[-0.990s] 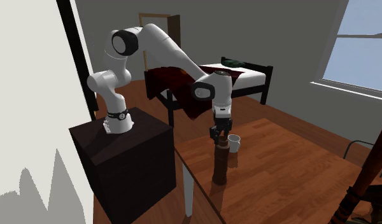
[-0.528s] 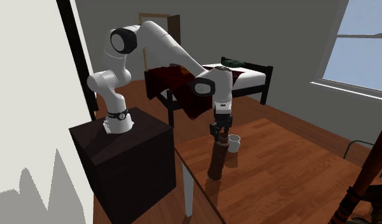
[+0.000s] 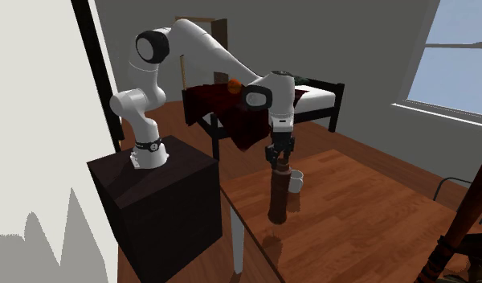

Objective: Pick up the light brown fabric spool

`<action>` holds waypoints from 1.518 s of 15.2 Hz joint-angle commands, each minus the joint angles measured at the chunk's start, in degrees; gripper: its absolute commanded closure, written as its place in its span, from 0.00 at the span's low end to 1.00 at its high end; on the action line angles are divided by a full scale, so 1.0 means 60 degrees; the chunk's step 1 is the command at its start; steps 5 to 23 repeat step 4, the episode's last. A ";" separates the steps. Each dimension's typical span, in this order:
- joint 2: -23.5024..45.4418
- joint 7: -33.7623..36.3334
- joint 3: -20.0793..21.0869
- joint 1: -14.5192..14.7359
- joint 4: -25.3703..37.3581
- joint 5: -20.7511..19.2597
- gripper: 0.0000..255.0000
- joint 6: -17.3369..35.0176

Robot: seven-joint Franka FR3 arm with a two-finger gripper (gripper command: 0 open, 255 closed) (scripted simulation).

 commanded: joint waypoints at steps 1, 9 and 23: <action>-0.0124 -0.0023 0.0022 -0.0011 0.0097 0.0036 1.00 -0.0207; -0.0197 -0.0036 0.0034 -0.0018 0.0141 0.0058 1.00 -0.0323; -0.0197 -0.0036 0.0034 -0.0018 0.0141 0.0058 1.00 -0.0323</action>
